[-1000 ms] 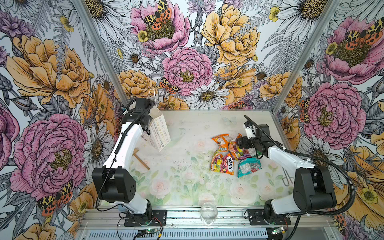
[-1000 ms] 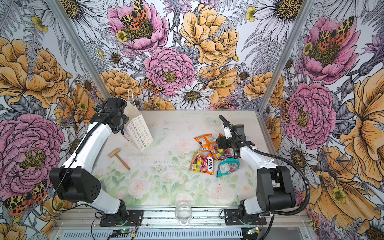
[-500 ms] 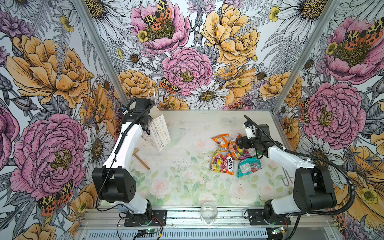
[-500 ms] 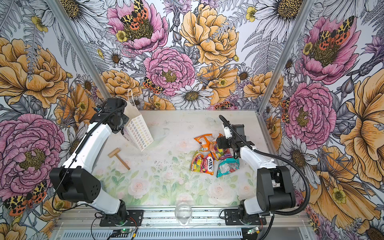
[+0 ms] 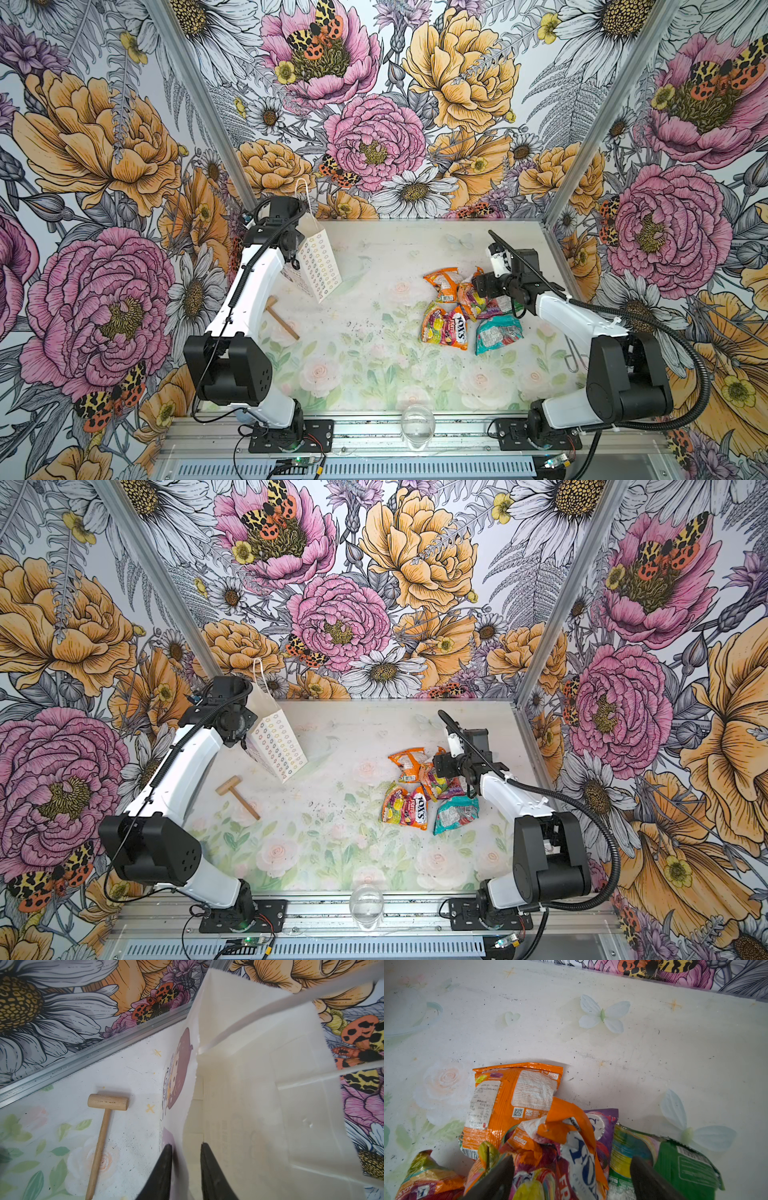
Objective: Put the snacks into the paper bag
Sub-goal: 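Carry the paper bag toward the snacks with left gripper while right lowers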
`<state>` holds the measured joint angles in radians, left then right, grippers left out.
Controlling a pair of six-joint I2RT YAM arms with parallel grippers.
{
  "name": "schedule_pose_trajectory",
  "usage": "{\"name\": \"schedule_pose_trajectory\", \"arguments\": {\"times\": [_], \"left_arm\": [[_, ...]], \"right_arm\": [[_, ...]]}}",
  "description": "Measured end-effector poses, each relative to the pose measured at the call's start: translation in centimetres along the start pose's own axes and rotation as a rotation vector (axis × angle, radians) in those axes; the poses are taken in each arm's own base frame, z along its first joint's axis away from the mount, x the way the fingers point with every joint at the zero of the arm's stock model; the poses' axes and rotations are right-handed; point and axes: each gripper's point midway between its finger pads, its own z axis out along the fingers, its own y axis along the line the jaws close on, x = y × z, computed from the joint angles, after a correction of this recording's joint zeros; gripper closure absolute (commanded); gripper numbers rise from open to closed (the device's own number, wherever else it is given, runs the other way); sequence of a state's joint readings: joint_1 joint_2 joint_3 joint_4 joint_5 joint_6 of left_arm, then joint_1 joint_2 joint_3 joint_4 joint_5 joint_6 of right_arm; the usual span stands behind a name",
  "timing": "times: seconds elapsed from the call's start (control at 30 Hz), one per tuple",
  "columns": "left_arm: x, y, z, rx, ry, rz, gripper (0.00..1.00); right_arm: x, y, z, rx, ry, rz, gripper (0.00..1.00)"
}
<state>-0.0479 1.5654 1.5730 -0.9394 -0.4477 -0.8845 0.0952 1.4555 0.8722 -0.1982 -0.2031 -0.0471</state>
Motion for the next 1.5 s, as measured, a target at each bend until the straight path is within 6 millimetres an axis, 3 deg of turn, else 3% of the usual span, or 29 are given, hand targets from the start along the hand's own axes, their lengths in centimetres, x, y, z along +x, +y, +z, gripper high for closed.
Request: {"name": "schedule_pose_trajectory", "arguments": {"times": [0.2, 0.63, 0.83, 1.07, 1.33, 1.5], "left_arm": [[0.2, -0.2, 0.0, 0.009, 0.011, 0.019, 1.00], [0.7, -1.6, -0.3, 0.077, 0.055, 0.091, 1.00], [0.8, -3.1, -0.7, 0.174, 0.058, 0.122, 1.00], [2.4, -5.2, -2.0, 0.334, 0.102, 0.168, 1.00], [5.1, -9.3, -5.7, 0.532, 0.131, 0.274, 1.00], [6.7, -10.9, -7.8, 0.620, 0.163, 0.314, 1.00]], "right_arm": [[0.0, 0.0, 0.0, 0.000, 0.000, 0.000, 0.11], [-0.7, 0.3, -0.6, -0.012, -0.025, 0.001, 0.11], [-1.1, 0.6, -1.7, -0.021, -0.040, 0.037, 0.12], [-1.7, 1.6, -3.4, -0.061, -0.058, 0.106, 0.13], [-3.0, 2.3, -5.4, -0.084, -0.111, 0.186, 0.13], [-2.8, 2.5, -6.0, -0.088, -0.102, 0.263, 0.11]]}}
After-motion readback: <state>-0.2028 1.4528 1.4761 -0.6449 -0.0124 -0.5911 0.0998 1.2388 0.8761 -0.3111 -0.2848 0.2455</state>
